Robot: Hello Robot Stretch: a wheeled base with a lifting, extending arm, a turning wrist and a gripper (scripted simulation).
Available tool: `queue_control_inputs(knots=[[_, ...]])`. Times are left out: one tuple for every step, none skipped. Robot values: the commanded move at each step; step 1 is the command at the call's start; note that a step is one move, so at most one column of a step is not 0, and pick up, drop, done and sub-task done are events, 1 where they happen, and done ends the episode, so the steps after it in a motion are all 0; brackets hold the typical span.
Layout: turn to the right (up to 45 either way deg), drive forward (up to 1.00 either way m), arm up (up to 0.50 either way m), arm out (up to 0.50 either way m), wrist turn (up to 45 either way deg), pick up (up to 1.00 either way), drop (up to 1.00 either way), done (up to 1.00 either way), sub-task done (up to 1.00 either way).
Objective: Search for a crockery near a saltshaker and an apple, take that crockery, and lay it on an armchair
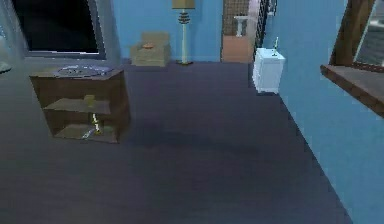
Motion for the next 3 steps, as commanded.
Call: queue_control_inputs(knots=[[-3.0, 0.00, 0.00, 0.00, 0.0, 0.00, 0.00, 0.00, 0.00], [0.0, 1.00, 0.00, 0.00, 0.0, 0.00, 0.00, 0.00, 0.00], [-3.0, 0.00, 0.00, 0.00, 0.0, 0.00, 0.00, 0.00, 0.00]])
